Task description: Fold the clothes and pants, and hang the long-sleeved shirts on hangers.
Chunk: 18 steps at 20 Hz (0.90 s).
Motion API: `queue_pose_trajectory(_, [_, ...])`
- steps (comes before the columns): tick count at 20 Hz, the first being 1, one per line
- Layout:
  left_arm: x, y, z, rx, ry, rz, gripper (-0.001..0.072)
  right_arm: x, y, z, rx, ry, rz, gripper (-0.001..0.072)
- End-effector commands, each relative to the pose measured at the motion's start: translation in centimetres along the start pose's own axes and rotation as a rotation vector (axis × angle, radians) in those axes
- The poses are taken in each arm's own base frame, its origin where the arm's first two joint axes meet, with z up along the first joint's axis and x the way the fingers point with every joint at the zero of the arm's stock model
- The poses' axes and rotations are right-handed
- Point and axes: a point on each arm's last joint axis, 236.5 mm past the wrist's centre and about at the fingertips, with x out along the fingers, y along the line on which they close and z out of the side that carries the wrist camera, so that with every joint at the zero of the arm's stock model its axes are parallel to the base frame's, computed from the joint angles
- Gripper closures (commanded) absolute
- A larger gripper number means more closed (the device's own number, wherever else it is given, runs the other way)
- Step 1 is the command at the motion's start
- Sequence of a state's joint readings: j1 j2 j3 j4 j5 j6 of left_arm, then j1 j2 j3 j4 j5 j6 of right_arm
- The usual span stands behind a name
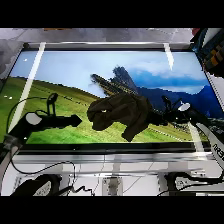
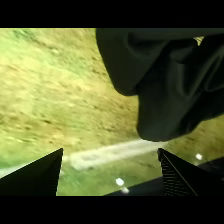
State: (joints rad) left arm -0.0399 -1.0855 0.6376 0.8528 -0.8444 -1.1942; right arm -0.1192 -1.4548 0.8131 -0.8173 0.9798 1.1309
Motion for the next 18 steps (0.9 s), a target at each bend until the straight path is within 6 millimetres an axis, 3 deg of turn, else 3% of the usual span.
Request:
queue_pose_trajectory(1, [3.7, -1.6, -1.8, -0.079, 0.084, -0.114, 0.0067, 0.0, 0.1, -0.1, 0.000, 0.005, 0.002, 0.0696])
queue_pose_trajectory(4, [6.2, -2.7, -3.0, -0.088, 0.134, -0.186, 0.0068, 0.0, 0.1, -0.1, 0.000, 0.006, 0.003, 0.0696])
queue_pose_trajectory(6, [7.3, -3.6, -2.8, -0.098, 0.122, -0.236, 0.0138, 0.0, 0.1, -0.1, 0.000, 0.006, 0.003, 0.0696])
queue_pose_trajectory(10, [9.3, -3.8, -2.3, -0.110, 0.097, -0.243, 0.0154, 0.0, 0.1, -0.2, 0.000, 0.009, 0.005, 0.0696])
queue_pose_trajectory(12, [9.7, -3.8, -1.9, -0.104, 0.093, -0.238, 0.0273, 0.0, 0.3, -0.4, 0.000, 0.017, 0.009, 0.0697])
queue_pose_trajectory(15, [9.4, -4.5, -0.2, -0.083, 0.066, -0.251, 0.0623, -0.2, 0.6, -0.9, -0.004, 0.034, 0.019, 0.0697])
queue_pose_trajectory(16, [9.2, -4.9, 0.5, -0.068, 0.052, -0.258, 0.0690, -0.5, 0.9, -0.8, -0.013, 0.031, 0.023, 0.0697])
queue_pose_trajectory(18, [8.4, -6.1, 2.6, -0.030, 0.023, -0.288, 0.0691, -2.1, 2.2, 0.2, -0.058, -0.006, 0.028, 0.0697])
